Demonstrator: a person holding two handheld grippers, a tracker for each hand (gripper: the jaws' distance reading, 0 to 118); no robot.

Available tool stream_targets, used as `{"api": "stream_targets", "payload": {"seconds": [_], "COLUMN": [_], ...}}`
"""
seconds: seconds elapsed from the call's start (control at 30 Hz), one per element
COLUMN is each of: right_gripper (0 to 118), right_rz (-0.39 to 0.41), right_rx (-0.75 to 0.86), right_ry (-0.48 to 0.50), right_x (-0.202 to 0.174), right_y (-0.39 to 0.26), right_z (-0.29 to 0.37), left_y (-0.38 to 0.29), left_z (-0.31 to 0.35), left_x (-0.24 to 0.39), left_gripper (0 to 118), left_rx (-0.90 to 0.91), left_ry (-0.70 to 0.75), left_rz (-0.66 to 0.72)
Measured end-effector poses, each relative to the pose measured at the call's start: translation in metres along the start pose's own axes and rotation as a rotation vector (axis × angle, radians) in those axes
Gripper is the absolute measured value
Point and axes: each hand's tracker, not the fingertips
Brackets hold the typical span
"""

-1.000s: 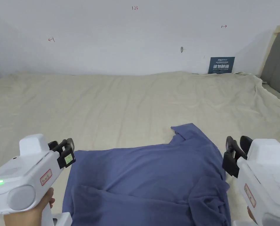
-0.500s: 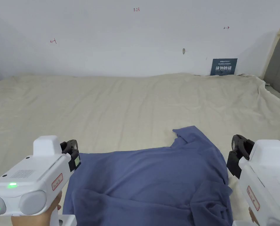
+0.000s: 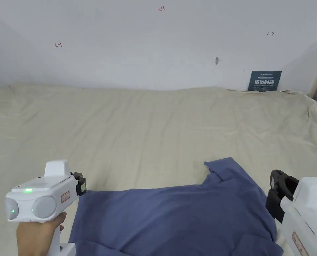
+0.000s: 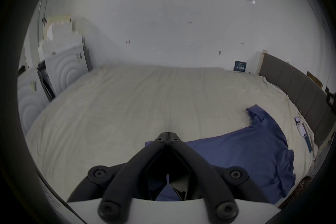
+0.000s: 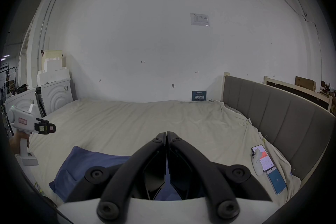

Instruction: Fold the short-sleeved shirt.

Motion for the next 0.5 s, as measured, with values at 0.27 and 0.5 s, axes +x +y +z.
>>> {"api": "stream_targets", "payload": {"seconds": [0.27,0.5], "right_gripper": [0,0], "right_rz": [-0.025,-0.021], "right_rx": [-0.052,-0.093], "right_ry": [-0.007,-0.010], "right_x": [-0.003,0.000], "right_y": [-0.014,-0.026], "right_z": [-0.045,-0.067], "left_y": [0.003,-0.017], "left_z": [-0.104,-0.163], "left_x": [-0.036,-0.033], "left_gripper": [86,62], "left_rx": [-0.253,-0.392], "left_ry": [0.061,0.102], "left_rz": [0.080,-0.013]}}
